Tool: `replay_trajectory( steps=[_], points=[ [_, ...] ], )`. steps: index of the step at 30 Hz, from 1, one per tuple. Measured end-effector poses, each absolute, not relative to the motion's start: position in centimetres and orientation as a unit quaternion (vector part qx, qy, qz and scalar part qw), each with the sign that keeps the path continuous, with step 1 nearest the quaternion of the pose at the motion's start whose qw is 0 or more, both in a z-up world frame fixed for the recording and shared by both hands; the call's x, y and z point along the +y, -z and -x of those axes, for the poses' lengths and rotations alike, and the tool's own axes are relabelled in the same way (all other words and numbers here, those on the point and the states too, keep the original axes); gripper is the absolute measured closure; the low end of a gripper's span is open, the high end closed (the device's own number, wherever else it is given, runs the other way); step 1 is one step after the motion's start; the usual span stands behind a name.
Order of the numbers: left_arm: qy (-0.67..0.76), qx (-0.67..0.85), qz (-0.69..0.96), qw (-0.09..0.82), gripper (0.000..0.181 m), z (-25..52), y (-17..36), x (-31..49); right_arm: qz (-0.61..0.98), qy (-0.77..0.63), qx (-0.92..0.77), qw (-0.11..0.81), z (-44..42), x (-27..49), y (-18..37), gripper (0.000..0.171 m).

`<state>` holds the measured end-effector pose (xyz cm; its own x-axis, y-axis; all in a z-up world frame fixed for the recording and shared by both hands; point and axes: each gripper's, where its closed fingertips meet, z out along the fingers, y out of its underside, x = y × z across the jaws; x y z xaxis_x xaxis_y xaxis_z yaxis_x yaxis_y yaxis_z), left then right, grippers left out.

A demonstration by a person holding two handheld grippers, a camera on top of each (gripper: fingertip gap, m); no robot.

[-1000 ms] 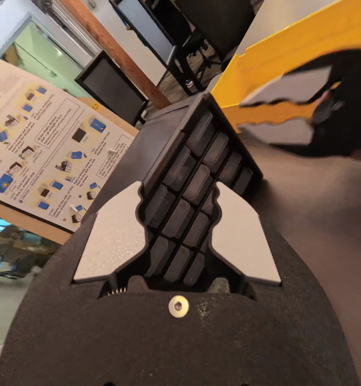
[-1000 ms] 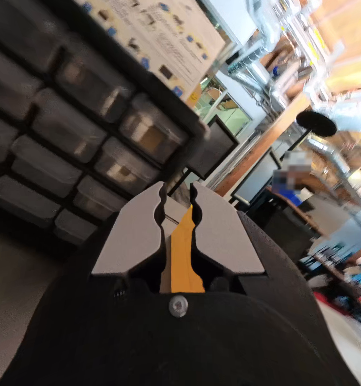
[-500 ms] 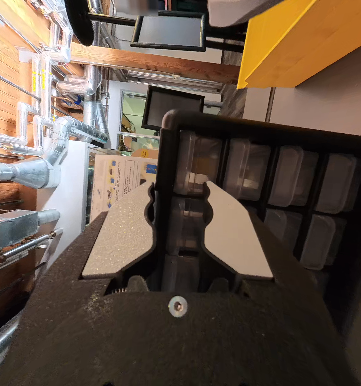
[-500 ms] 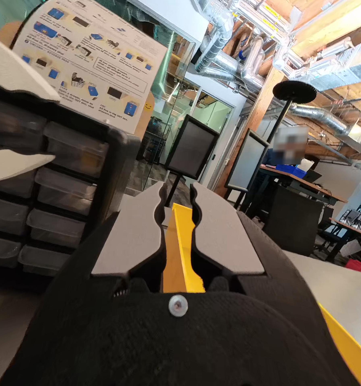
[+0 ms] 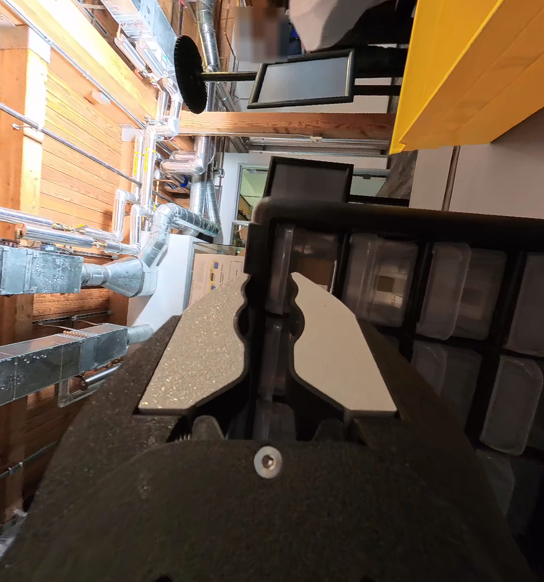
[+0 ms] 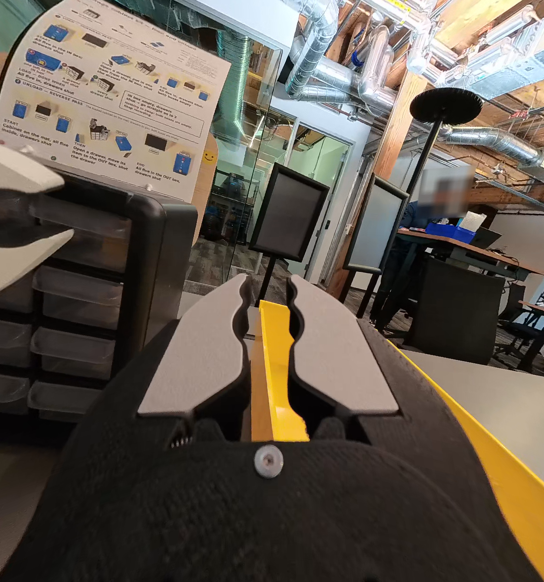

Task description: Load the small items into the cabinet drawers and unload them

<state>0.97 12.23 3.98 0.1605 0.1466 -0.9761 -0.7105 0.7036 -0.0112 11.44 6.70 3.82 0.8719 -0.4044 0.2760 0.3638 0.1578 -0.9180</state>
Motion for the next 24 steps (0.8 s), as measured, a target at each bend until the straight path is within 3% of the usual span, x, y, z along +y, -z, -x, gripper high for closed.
replay_trajectory(
  steps=[8,9,24],
  points=[
    [-0.308,0.564,0.243,0.727,0.166,-1.1,-3.7,12.4,0.602,0.248,0.012,0.759,-11.2,6.8,-3.8,0.15],
    [-0.305,0.571,0.247,0.721,0.175,-1.0,-3.4,12.2,0.604,0.248,0.011,0.758,-11.2,6.9,-3.7,0.15],
    [-0.282,0.562,0.215,0.747,0.175,0.4,-3.3,6.5,0.611,0.19,-0.092,0.763,-7.9,7.5,-3.9,0.156]
  ],
)
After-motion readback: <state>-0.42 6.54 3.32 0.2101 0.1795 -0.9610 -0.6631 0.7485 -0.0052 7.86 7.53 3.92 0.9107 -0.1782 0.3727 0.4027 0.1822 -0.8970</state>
